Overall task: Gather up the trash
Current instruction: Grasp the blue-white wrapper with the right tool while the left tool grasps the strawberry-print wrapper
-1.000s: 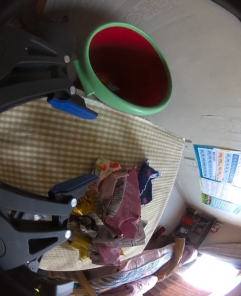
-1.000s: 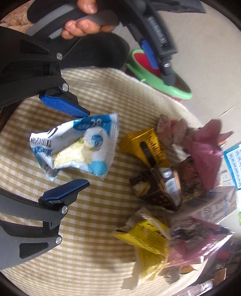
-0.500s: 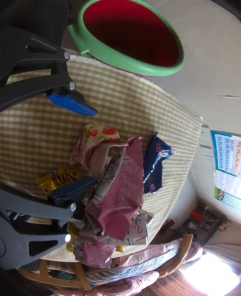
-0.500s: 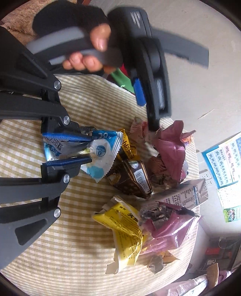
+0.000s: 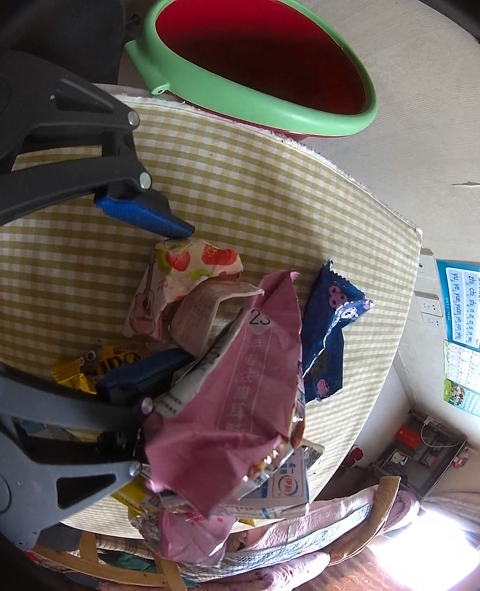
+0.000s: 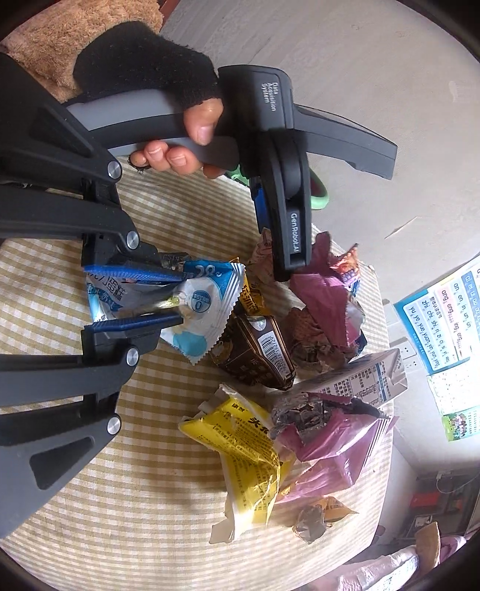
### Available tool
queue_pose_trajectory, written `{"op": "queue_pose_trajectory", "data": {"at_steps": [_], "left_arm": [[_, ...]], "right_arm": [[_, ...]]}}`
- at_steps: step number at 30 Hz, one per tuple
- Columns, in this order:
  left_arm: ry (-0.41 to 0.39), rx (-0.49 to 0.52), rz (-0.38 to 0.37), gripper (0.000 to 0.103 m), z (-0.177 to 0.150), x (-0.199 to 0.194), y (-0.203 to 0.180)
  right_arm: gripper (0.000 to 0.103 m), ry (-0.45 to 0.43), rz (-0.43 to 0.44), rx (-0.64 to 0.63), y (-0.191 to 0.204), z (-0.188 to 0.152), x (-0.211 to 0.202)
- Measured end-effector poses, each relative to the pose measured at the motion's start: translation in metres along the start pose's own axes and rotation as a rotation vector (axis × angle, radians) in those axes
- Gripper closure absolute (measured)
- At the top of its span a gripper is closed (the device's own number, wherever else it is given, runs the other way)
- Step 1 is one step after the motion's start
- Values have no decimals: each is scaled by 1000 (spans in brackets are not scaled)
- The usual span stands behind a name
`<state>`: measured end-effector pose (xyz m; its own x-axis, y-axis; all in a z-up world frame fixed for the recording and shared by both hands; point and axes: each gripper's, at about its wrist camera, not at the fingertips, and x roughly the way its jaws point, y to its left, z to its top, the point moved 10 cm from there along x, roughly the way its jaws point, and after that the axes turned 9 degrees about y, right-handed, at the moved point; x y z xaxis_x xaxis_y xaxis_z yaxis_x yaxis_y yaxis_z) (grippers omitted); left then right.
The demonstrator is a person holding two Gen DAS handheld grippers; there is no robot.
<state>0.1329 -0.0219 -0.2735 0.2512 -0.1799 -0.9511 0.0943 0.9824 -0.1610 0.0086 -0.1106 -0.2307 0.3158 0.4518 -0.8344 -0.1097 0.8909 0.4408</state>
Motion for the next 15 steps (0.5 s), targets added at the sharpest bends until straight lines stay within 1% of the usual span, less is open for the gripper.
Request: {"op": "queue_pose_trajectory", "data": {"at_steps": [6, 10, 15], "left_arm": [[-36, 15, 0, 48, -8, -18, 1], [-84, 1, -30, 48, -17, -45, 4], [-138, -4, -24, 48, -27, -69, 11]], "right_arm": [[85, -13, 3, -9, 2, -2, -5], [85, -19, 4, -24, 5, -3, -8], [85, -23, 7, -45, 13, -5, -10]]}}
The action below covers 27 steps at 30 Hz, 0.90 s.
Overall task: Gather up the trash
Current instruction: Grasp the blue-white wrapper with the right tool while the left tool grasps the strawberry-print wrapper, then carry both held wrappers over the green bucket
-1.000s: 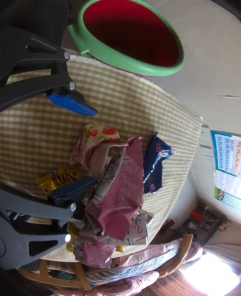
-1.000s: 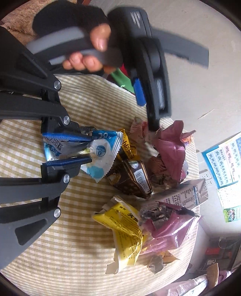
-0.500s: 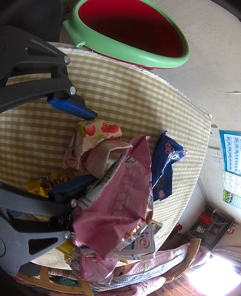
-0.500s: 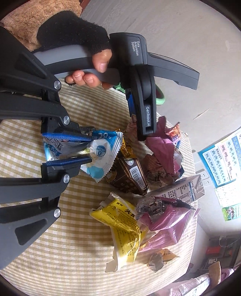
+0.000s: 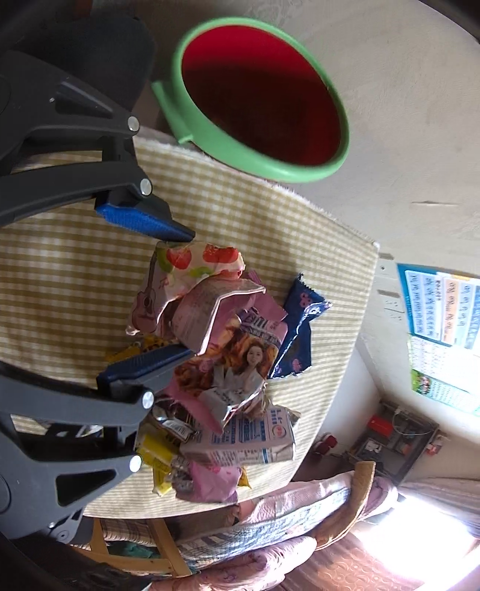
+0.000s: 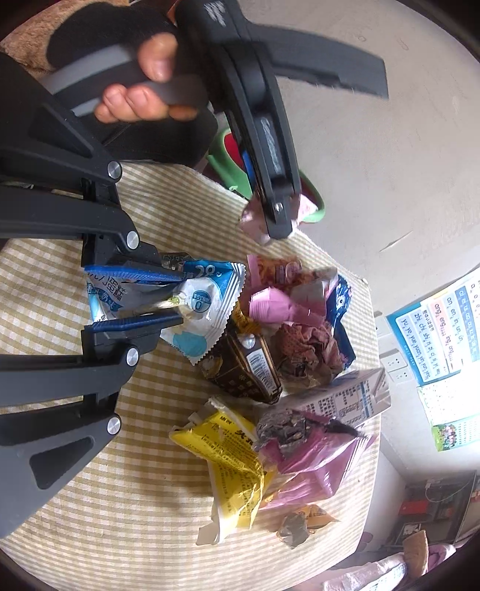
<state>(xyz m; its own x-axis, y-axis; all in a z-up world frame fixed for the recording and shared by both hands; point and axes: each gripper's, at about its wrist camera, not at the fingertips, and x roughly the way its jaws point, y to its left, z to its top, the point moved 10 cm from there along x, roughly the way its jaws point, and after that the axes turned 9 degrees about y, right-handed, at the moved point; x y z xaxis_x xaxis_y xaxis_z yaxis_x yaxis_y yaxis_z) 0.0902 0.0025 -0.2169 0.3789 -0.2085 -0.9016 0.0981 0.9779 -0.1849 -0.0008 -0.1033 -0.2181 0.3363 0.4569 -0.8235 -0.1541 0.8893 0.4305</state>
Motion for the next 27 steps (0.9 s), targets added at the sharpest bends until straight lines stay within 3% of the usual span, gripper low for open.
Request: {"op": "queue_pose_trajectory", "data": {"at_steps": [8, 27], "left_arm": [[-88, 34, 20, 48, 10, -26, 0], [-170, 3, 31, 48, 23, -55, 30]], "right_arm": [[85, -28, 2, -23, 8, 3, -15], [85, -42, -11, -109, 48, 30, -21]]}}
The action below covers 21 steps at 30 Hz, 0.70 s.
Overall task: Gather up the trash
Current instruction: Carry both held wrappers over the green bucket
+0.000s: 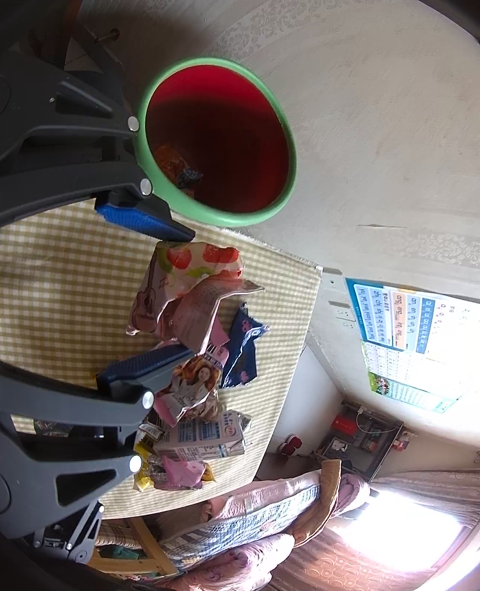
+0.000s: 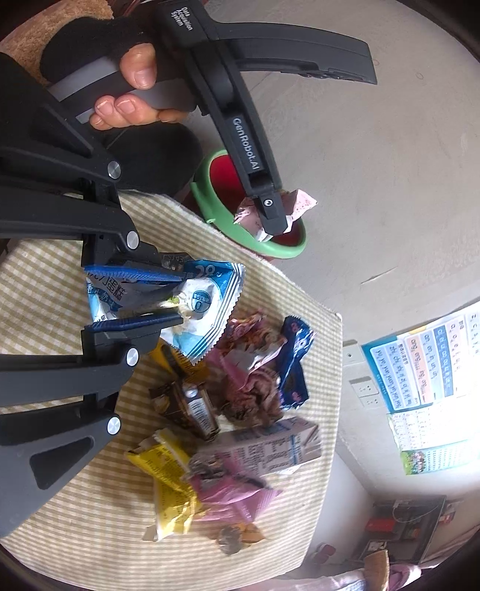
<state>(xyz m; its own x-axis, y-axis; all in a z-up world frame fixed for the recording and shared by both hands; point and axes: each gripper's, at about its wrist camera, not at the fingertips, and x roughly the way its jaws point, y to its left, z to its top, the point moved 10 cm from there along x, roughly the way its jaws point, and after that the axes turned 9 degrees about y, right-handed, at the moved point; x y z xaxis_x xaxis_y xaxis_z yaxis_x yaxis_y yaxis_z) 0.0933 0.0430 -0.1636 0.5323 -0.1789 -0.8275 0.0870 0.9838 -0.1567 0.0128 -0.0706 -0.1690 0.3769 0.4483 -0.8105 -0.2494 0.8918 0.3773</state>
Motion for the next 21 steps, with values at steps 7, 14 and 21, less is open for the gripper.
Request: {"op": "queue_pose_trajectory", "data": {"at_steps": [7, 14, 21], "left_arm": [[-23, -39, 14, 48, 4, -7, 26], [-33, -79, 30, 48, 6, -11, 53], [-43, -119, 60, 48, 8, -14, 83]], "right_arm": [[85, 5, 7, -41, 21, 18, 9], [85, 11, 22, -84, 45, 37, 22], [85, 8, 41, -115, 67, 57, 36]]}}
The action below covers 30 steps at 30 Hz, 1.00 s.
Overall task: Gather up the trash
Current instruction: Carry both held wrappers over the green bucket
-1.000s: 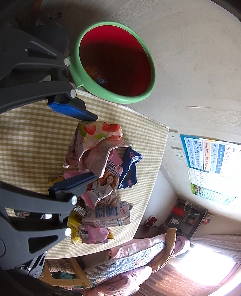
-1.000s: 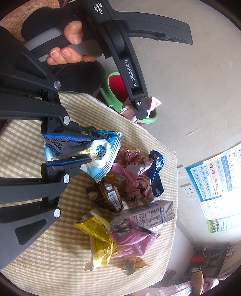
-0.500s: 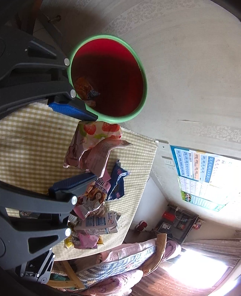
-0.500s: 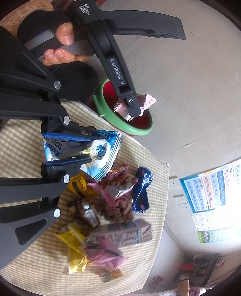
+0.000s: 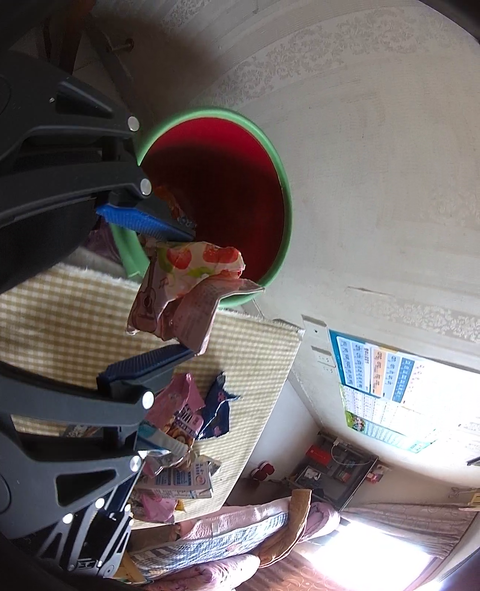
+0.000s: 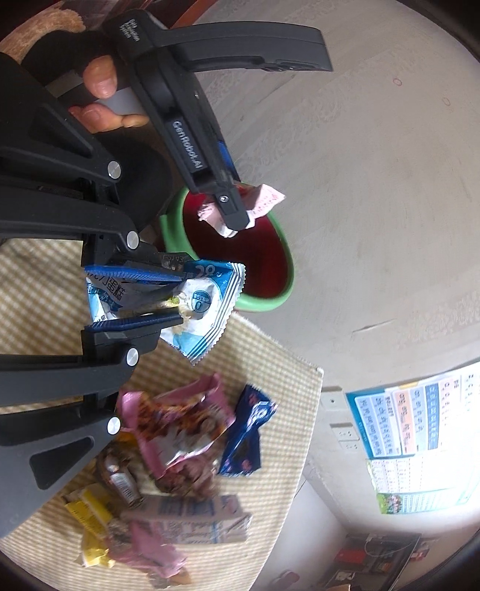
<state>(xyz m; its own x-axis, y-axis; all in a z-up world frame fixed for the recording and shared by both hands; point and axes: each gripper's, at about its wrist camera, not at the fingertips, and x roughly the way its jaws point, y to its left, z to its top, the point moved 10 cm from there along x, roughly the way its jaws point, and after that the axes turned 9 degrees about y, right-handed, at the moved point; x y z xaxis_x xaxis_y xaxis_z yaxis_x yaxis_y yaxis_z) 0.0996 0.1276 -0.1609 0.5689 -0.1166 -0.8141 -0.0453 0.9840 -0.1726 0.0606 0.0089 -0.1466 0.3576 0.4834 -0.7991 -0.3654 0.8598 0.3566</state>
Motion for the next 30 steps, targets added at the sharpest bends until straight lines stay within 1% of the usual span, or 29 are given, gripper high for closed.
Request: {"op": "queue_pose_trajectory", "data": {"at_steps": [6, 16, 19, 25, 30], "left_arm": [[-14, -39, 18, 48, 8, -2, 25], [-33, -74, 51, 48, 24, 0, 59], [-27, -86, 62, 48, 30, 3, 70], [-29, -99, 82, 48, 38, 8, 85], [-25, -102, 97, 48, 42, 15, 93]], "right_arm": [[85, -4, 11, -18, 11, 18, 9], [85, -8, 42, -38, 30, 47, 27], [85, -12, 48, -47, 35, 58, 33], [85, -15, 74, -41, 45, 77, 46], [85, 0, 89, -31, 49, 85, 58]]}}
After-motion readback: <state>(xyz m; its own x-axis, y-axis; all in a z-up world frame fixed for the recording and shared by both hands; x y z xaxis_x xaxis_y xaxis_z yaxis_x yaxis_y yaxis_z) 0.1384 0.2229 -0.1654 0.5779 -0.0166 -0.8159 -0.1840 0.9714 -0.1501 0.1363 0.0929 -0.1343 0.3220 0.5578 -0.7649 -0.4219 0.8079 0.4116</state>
